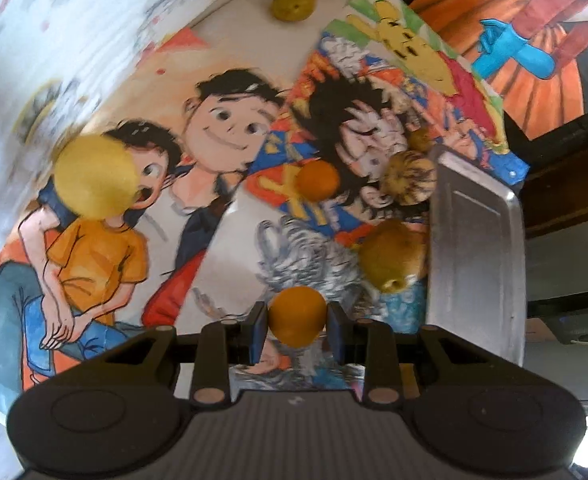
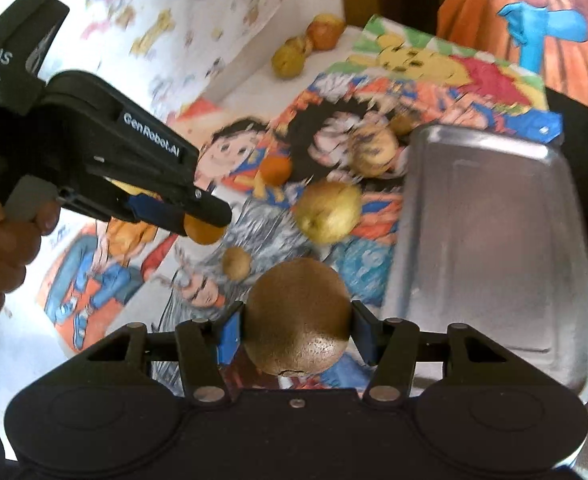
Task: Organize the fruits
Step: 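Carry kiwi with right gripper onto the silver tray while left gripper sets the orange there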
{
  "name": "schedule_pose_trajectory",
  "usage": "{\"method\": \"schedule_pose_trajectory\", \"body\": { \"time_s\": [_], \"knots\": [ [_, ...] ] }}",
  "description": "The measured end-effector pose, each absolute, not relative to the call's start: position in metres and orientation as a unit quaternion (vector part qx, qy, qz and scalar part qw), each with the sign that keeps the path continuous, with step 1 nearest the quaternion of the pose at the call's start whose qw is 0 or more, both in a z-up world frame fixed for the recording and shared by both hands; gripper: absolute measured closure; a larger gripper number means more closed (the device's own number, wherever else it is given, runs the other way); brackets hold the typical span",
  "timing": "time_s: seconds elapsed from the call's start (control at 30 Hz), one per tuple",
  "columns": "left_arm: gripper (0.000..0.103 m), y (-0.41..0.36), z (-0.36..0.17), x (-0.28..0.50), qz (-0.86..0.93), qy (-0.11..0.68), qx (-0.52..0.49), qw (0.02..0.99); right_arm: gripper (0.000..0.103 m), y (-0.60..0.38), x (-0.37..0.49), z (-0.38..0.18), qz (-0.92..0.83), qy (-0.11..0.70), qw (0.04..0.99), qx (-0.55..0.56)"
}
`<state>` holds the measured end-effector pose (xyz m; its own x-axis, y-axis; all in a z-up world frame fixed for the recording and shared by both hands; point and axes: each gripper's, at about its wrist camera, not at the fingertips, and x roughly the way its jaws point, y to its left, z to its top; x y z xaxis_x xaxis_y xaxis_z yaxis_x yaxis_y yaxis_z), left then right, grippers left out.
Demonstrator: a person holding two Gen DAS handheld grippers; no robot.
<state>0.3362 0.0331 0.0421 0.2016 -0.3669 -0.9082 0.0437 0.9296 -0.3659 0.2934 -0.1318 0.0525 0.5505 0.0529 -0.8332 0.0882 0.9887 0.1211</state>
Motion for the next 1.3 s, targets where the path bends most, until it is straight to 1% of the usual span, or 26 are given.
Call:
{"method": "schedule_pose_trajectory", "body": {
  "time_s": [0.17,0.37,0.5,0.73,0.9,1.1,1.3],
  "knots": [
    [0.069,0.001,0.065,0.349,-0.159,0.606,-0.117,0.771,0.046,-0.169,0.291,0.073,-0.035,0.454,0.887,0.08],
    [0.069,-0.052,0.087,0.365,-0.17,0.576,-0.091,0.794,0.046,-0.223,0.292,0.073,-0.058,0.447,0.889,0.086],
    [0.069,-0.089,0.09,0.38,-0.179,0.563,-0.082,0.803,0.046,-0.262,0.299,0.071,-0.07,0.449,0.887,0.08],
    [0.069,-0.149,0.077,0.414,-0.182,0.554,-0.086,0.808,0.046,-0.33,0.331,0.062,-0.066,0.448,0.891,0.037],
    [0.069,-0.185,0.054,0.438,-0.176,0.558,-0.074,0.808,0.046,-0.364,0.362,0.046,-0.054,0.447,0.893,0.015],
    [0.069,-0.208,0.024,0.455,-0.162,0.579,-0.059,0.797,0.046,-0.384,0.387,0.027,-0.036,0.457,0.889,-0.014],
    [0.069,-0.216,0.01,0.464,-0.146,0.59,-0.047,0.792,0.045,-0.382,0.404,0.018,-0.01,0.458,0.888,-0.039]
  ]
}}
